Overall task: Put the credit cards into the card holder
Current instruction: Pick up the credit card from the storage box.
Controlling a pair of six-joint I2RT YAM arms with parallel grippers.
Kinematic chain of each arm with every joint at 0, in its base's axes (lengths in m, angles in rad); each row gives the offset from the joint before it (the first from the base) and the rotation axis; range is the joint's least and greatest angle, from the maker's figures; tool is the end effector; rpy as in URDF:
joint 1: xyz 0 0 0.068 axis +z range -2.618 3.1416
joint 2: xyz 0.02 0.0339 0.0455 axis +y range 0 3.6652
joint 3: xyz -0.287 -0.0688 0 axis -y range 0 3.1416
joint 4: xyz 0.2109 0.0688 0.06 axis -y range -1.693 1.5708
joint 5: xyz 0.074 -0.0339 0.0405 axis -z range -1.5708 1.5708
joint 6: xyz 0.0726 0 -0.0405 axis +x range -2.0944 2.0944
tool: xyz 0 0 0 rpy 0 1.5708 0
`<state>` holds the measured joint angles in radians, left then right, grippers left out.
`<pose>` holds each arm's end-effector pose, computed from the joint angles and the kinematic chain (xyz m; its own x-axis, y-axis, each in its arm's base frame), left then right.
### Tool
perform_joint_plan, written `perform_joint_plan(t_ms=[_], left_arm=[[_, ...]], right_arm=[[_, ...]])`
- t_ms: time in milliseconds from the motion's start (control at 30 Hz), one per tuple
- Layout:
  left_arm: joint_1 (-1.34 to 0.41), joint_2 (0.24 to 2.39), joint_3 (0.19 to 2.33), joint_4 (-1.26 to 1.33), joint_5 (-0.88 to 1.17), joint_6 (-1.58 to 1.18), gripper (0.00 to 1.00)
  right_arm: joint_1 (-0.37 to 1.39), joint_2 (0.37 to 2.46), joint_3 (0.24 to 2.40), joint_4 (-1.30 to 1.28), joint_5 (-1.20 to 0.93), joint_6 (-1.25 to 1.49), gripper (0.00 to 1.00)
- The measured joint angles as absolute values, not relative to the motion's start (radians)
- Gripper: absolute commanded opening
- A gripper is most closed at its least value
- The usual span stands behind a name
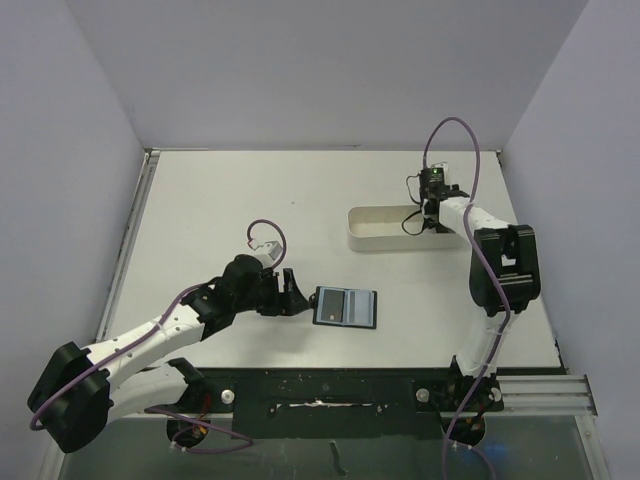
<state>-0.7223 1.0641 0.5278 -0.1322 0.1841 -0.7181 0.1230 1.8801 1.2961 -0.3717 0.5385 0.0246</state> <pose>0.1463 -0.1467 0.2182 -0.8487 -0.1142 -0.5163 0.2646 0.7535 -0.6018 0.3966 0.0115 0.2093 -0.8057 -0.0783 -0.5872 0.2083 0.8905 -0.4045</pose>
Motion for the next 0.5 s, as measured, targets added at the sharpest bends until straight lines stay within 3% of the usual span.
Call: perform_joint_plan(t_ms=[500], left_arm=[[-0.716,1.066,0.528,-0.132,0.184,-0.718,0.68]], right_arm=[[0.125,1.911,1.313,-0.360,0.559,0.003,0.30]])
